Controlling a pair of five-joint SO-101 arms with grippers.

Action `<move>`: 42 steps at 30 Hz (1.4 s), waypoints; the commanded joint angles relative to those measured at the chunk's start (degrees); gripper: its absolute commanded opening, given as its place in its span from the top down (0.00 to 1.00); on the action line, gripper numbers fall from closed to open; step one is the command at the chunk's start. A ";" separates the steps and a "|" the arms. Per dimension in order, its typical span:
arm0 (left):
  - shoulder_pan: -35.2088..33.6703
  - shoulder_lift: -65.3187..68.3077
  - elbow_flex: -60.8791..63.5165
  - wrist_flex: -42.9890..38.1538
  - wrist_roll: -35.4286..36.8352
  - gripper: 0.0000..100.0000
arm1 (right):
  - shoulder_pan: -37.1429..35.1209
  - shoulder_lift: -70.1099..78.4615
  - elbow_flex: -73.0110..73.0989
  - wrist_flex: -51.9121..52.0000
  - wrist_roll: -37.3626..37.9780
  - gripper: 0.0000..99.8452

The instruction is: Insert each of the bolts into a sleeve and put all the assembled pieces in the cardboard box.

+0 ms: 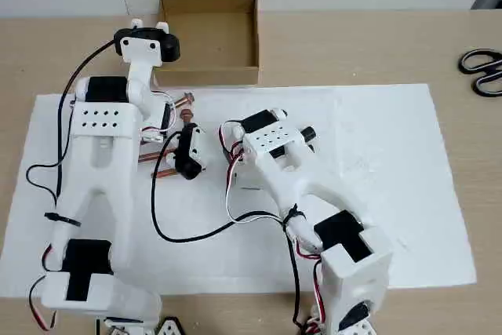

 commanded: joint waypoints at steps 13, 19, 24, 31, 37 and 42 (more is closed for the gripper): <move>-0.44 -0.26 -0.13 0.18 0.00 0.99 | 3.30 -4.09 -4.48 3.21 -10.11 0.99; 0.00 -0.88 -2.07 0.70 0.09 0.99 | 6.02 -8.84 -5.45 8.75 -15.91 0.99; 0.00 -4.13 -7.87 3.87 2.11 0.99 | 8.84 -10.77 -5.36 10.42 -19.60 0.99; 0.00 -12.75 -12.09 3.78 2.90 0.99 | 8.48 -13.85 -3.87 14.11 -22.15 0.99; -0.35 -13.19 -11.82 4.22 2.90 0.99 | 14.64 -21.49 -2.73 17.19 -31.74 0.99; -0.26 -12.57 -8.04 2.64 2.99 0.99 | 21.05 -25.63 -2.64 23.52 -37.80 0.99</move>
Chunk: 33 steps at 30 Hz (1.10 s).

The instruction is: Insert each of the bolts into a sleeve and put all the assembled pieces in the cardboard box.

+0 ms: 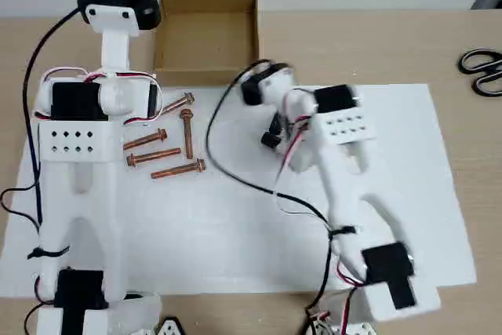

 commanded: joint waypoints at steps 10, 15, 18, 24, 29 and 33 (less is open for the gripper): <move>-2.46 15.56 2.15 -4.31 -5.71 0.99 | 14.37 -20.62 1.76 10.07 0.79 0.99; -2.11 23.21 0.31 -5.01 -15.65 0.99 | 15.08 -28.62 12.66 9.80 2.46 0.99; -2.29 25.67 -4.09 -3.16 -22.33 0.99 | 14.90 -33.71 19.43 9.54 2.46 0.99; -2.29 29.54 -14.90 0.79 -30.95 0.95 | 15.08 -42.33 27.96 8.22 5.19 0.99; -1.93 32.70 -22.90 3.25 -35.60 0.95 | 15.08 -44.35 30.77 8.31 6.68 0.99; -1.67 37.63 -27.74 2.99 -38.42 0.94 | 15.08 -44.44 32.44 7.87 6.68 0.99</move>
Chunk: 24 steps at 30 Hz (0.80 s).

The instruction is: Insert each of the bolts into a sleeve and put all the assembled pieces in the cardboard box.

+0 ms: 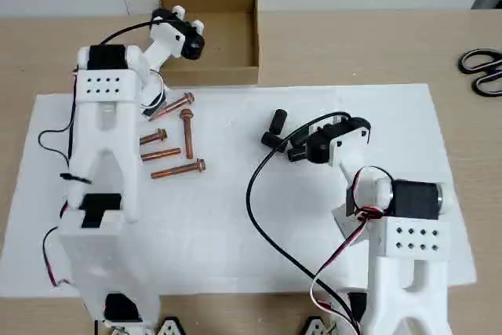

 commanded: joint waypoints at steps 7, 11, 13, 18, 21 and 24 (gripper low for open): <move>0.70 11.43 -17.54 0.97 -1.67 0.91 | 0.66 -1.27 0.88 -1.45 0.44 0.99; 0.97 16.18 -22.73 1.67 -1.67 0.91 | 0.66 -1.27 0.88 -1.45 0.44 0.99; 1.23 18.46 -24.40 1.67 -1.67 0.91 | 0.66 -1.27 0.88 -1.45 0.44 0.99; 2.02 22.77 -27.47 1.67 -1.67 0.91 | 0.66 -1.27 0.88 -1.45 0.44 0.99; 2.55 24.79 -29.32 1.49 -1.67 0.91 | 0.75 -1.27 0.88 -1.45 0.44 0.99; 3.08 26.81 -31.34 1.41 -1.67 0.91 | 0.75 -1.27 0.88 -1.45 0.44 0.99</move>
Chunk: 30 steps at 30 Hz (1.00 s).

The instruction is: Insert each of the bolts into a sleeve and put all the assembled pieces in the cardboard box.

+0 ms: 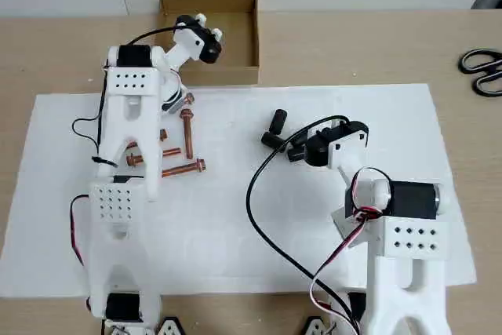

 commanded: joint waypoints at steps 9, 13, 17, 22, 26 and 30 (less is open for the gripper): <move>0.70 7.74 -10.68 0.00 -0.26 0.91 | 0.66 -1.19 -0.26 -0.40 0.44 0.99; 0.70 11.08 -14.29 -0.09 -0.26 0.91 | 0.66 -1.19 -0.26 -0.40 0.44 0.99; 0.70 14.68 -17.63 -0.09 -0.26 0.91 | 0.66 -1.19 -0.26 -0.31 0.44 0.99; 1.32 16.35 -20.79 0.26 -0.26 0.91 | 0.66 -1.10 -0.26 -0.31 0.44 0.99; 2.73 16.35 -20.79 0.35 -0.26 0.91 | 0.66 -1.10 -0.26 -0.31 0.44 0.99; 4.75 16.35 -20.79 0.35 -0.26 0.91 | 0.66 -1.10 -0.26 -0.31 0.44 0.99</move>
